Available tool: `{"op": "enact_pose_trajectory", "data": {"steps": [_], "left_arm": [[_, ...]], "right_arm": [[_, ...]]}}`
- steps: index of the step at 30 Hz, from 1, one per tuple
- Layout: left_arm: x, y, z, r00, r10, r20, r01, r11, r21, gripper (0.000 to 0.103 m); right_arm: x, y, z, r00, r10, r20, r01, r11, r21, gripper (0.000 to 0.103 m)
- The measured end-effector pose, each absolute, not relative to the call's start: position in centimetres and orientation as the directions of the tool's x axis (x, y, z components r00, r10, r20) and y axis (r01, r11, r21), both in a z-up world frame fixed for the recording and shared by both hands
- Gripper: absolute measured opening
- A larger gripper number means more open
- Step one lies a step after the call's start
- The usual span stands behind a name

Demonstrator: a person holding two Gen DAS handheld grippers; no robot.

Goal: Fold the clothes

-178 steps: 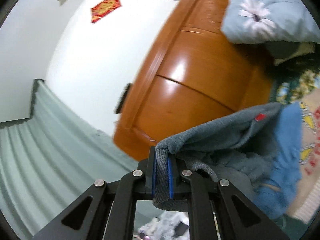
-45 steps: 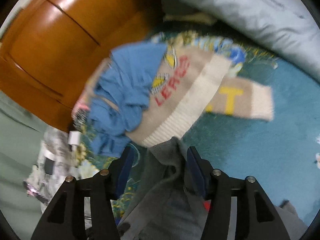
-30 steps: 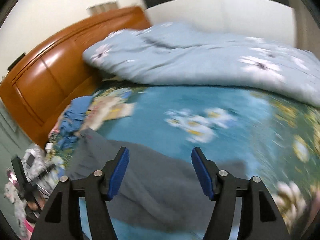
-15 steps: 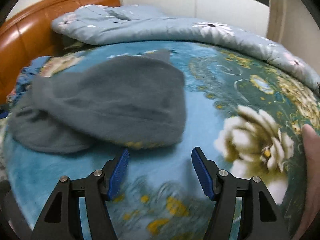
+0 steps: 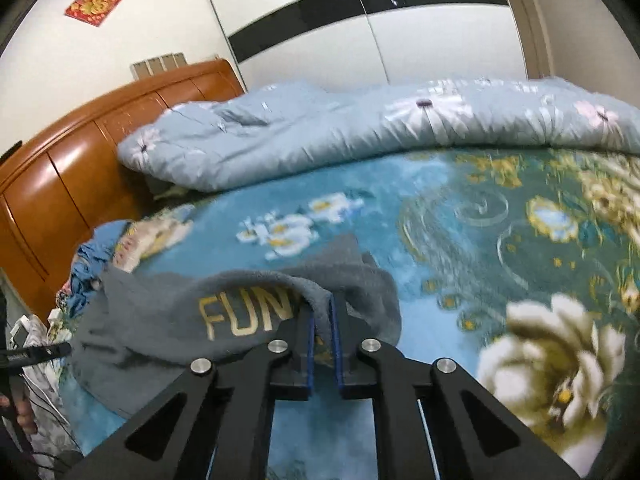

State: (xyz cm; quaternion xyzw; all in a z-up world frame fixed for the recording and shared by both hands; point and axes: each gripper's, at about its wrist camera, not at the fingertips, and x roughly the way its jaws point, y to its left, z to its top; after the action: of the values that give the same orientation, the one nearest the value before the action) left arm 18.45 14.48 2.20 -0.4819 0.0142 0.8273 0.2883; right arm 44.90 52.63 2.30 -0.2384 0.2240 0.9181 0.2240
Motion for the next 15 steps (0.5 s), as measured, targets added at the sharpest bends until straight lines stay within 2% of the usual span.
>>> {"op": "enact_pose_trajectory", "data": {"steps": [3, 6, 10, 12, 15], "left_arm": [[18.2, 14.3, 2.0, -0.37, 0.457, -0.809, -0.481, -0.839, -0.254, 0.068], [17.9, 13.9, 1.7, -0.368, 0.455, -0.811, -0.472, -0.843, -0.259, 0.068], [17.5, 13.4, 1.6, -0.372, 0.456, -0.809, -0.462, -0.846, -0.264, 0.068], [17.2, 12.9, 1.5, -0.377, 0.453, -0.808, -0.454, -0.851, -0.265, 0.068], [16.8, 12.4, 1.3, -0.382, 0.451, -0.807, -0.437, -0.857, -0.272, 0.068]], "right_arm": [[45.7, 52.2, 6.0, -0.82, 0.355, -0.45, -0.511, -0.807, 0.294, 0.005], [44.8, 51.8, 10.5, -0.837, 0.392, -0.38, -0.495, -0.839, 0.224, 0.005], [41.6, 52.7, 15.7, -0.844, 0.423, -0.33, -0.486, -0.862, 0.141, 0.005], [37.7, 54.4, 17.3, -0.805, 0.463, -0.371, -0.518, -0.854, 0.059, 0.005], [32.3, 58.0, 16.3, -0.705, 0.499, -0.504, -0.577, -0.817, -0.001, 0.005]]}}
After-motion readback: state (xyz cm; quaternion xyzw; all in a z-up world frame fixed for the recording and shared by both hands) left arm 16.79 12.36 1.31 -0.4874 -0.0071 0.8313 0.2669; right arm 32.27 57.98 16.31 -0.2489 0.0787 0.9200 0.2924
